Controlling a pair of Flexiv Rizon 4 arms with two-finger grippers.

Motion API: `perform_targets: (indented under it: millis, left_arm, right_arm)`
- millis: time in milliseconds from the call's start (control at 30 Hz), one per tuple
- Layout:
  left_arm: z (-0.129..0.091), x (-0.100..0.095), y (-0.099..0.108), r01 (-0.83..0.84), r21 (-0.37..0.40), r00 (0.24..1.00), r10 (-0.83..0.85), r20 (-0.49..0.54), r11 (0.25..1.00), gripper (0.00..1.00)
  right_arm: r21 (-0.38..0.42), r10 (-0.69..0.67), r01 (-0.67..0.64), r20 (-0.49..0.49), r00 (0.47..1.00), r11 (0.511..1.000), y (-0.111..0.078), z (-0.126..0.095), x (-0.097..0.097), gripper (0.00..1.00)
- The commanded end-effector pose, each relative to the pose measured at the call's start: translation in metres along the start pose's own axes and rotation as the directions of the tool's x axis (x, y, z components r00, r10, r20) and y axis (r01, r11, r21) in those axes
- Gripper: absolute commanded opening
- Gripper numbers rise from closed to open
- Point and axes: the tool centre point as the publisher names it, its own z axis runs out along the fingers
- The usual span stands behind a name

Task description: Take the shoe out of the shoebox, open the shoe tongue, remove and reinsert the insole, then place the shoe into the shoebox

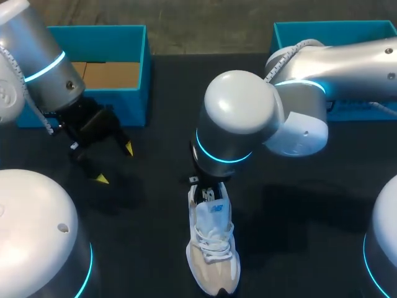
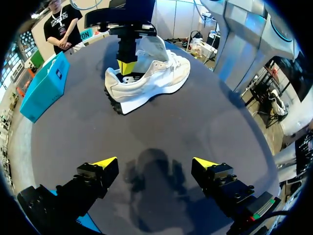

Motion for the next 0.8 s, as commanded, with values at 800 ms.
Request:
perform_targets:
  millis: [800]
  left_arm:
    - [-0.013, -0.019, 0.013, 0.049, 0.033, 0.999, -0.049, -0.011, 0.998, 1.00]
  right_arm:
    - [-0.013, -0.047, 0.049, 0.132, 0.990, 0.999, 0.010, 0.026, -0.005, 0.00]
